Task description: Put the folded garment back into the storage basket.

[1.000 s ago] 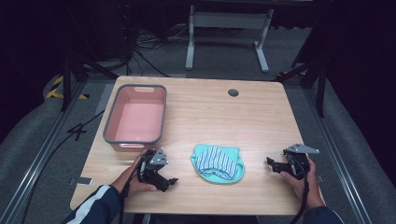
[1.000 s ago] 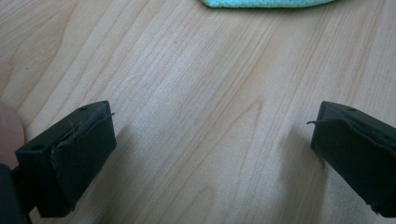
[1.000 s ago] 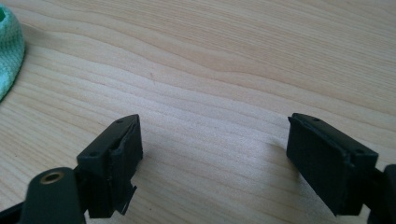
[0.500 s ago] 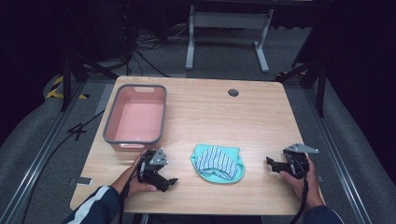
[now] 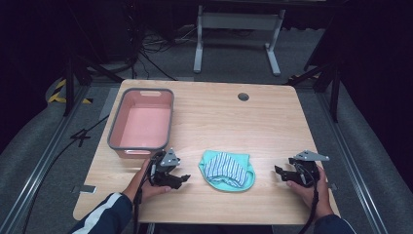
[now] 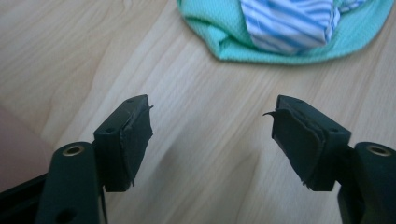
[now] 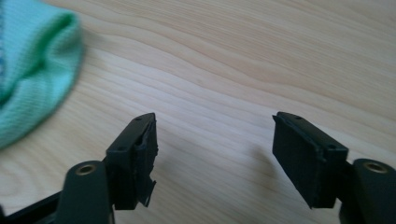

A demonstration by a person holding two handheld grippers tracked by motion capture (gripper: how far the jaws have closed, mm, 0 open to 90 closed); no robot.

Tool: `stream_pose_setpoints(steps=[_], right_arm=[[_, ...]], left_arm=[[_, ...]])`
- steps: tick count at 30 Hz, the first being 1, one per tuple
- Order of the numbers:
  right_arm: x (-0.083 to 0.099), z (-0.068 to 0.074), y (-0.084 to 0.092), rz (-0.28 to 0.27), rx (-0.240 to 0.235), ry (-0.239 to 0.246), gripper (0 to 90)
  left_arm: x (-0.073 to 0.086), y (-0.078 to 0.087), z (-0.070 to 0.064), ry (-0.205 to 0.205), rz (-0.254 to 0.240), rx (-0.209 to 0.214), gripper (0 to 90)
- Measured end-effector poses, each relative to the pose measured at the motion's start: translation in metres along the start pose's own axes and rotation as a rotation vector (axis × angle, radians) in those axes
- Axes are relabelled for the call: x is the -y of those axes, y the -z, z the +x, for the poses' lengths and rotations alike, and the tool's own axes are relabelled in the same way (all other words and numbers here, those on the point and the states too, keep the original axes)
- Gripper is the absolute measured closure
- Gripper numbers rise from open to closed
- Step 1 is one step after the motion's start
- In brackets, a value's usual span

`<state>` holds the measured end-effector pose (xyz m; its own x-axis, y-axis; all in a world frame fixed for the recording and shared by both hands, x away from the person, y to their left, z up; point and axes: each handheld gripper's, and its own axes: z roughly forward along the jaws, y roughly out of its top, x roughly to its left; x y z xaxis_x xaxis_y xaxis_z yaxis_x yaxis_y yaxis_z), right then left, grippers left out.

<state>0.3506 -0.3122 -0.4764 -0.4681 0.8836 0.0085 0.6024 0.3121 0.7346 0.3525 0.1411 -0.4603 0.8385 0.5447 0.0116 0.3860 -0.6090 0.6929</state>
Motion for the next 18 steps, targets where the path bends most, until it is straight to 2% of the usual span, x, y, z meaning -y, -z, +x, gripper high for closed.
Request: stream_pose_setpoints(steps=[4, 8, 9, 10, 12, 14, 16, 18], right_arm=[[-0.012, 0.024, 0.0, -0.011, -0.06, 0.055, 36.3], [-0.023, 0.047, -0.003, -0.02, -0.117, 0.094, 39.8], [-0.023, 0.047, -0.003, -0.02, -0.117, 0.094, 39.8], [-0.028, 0.056, -0.006, -0.029, -0.143, 0.104, 41.5], [-0.03, 0.06, -0.006, -0.03, -0.147, 0.111, 42.2], [-0.036, 0.069, -0.011, -0.034, -0.166, 0.127, 43.5], [-0.039, 0.075, -0.014, -0.028, -0.168, 0.138, 44.6], [-0.042, 0.08, -0.02, -0.018, -0.172, 0.143, 45.3]], left_arm=[[-0.012, -0.013, -0.002, 0.012, -0.009, 0.015, 34.3], [-0.023, -0.023, -0.009, -0.023, -0.013, -0.017, 36.8], [-0.023, -0.023, -0.009, -0.023, -0.013, -0.017, 37.2], [-0.027, -0.029, -0.011, -0.04, -0.009, -0.03, 37.8], [-0.03, -0.031, -0.012, -0.046, -0.003, -0.038, 39.1], [-0.035, -0.036, -0.012, -0.036, -0.008, -0.035, 39.3], [-0.041, -0.039, -0.012, -0.044, -0.015, -0.058, 39.7], [-0.045, -0.044, -0.009, -0.016, -0.026, -0.054, 39.7]])
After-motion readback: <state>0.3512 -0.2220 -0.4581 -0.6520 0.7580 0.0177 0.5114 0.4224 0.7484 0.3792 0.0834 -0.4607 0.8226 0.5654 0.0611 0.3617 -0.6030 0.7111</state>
